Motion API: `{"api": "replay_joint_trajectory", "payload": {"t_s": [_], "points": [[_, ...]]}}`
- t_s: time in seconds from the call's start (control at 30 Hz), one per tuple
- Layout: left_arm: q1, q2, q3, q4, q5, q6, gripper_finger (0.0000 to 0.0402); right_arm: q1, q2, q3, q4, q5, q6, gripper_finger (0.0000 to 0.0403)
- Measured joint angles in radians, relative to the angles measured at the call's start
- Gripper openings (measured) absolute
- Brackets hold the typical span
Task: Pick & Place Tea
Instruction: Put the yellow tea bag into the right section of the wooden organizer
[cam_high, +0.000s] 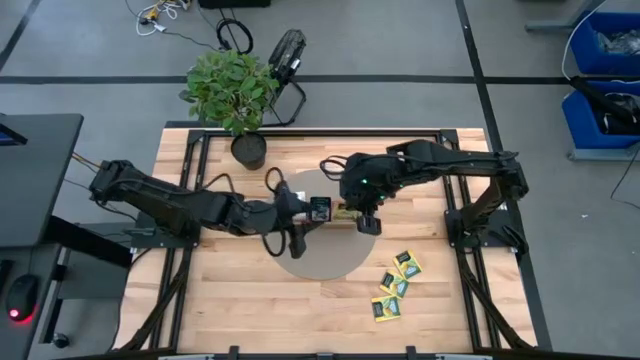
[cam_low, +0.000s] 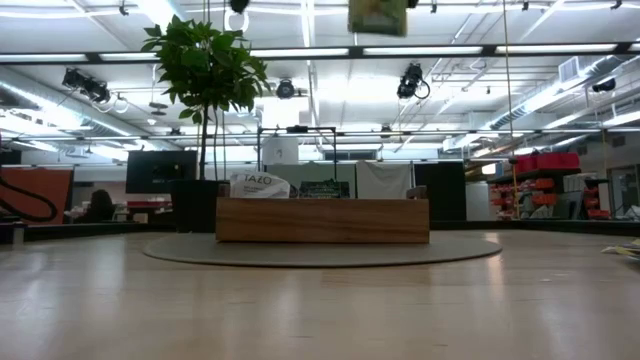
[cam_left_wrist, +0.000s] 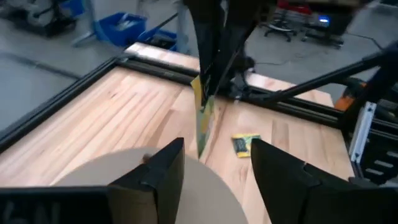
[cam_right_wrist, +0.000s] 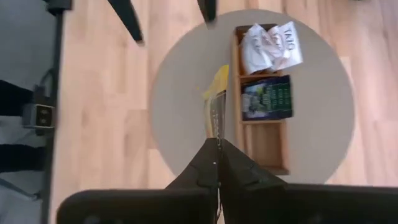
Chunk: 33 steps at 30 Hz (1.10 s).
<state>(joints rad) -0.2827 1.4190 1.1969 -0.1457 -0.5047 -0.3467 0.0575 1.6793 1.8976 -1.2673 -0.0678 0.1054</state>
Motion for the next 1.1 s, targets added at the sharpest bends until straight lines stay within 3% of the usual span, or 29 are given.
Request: {"api": "replay_joint_trajectory", "payload": {"t_s": [0.47, 0.67, 1.1], "points": [[-0.118, -0.179, 0.001, -0.139, -0.131, -0.117, 0.0197, -0.119, 0.165, -0.009, -0.016, 0.025, -0.197, 0.0], [-0.195, -0.202, 0.0, -0.2, -0.262, -0.156, 0.0197, -0.149, 0.159, -0.136, 0.099, 0.029, -0.212, 0.0], [-0.228, -0.203, 0.0, -0.211, -0.307, -0.171, 0.0197, -0.157, 0.152, -0.334, 0.29, 0.029, -0.234, 0.0]]}}
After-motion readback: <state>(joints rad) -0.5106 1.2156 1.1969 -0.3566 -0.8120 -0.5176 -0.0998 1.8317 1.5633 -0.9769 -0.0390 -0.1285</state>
